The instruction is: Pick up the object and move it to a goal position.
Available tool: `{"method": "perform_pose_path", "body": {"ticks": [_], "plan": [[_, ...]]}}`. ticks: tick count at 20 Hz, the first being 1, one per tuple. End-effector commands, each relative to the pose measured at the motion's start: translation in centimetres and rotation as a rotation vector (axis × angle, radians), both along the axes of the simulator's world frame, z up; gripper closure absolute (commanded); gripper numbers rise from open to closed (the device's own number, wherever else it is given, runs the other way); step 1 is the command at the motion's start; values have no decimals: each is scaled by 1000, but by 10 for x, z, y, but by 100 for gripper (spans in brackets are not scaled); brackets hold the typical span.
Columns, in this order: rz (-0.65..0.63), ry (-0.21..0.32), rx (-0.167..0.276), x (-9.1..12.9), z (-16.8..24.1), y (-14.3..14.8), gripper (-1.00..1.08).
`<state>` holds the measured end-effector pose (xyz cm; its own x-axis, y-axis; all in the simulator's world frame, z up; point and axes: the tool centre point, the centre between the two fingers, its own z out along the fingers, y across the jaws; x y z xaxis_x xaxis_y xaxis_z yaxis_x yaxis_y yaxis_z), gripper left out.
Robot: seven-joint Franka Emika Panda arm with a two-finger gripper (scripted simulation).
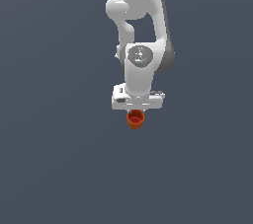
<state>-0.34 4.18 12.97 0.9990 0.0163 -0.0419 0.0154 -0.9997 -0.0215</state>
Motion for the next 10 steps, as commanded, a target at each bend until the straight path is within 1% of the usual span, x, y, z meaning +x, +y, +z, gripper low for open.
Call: {"method": "perform_pose_path", "body": {"ticks": [1,6,10], "plan": [[0,7,17,2,-12,16,-20],[-1,16,38,3,-26,36,-20],[0,18,39,3,-27,37,-20]]}}
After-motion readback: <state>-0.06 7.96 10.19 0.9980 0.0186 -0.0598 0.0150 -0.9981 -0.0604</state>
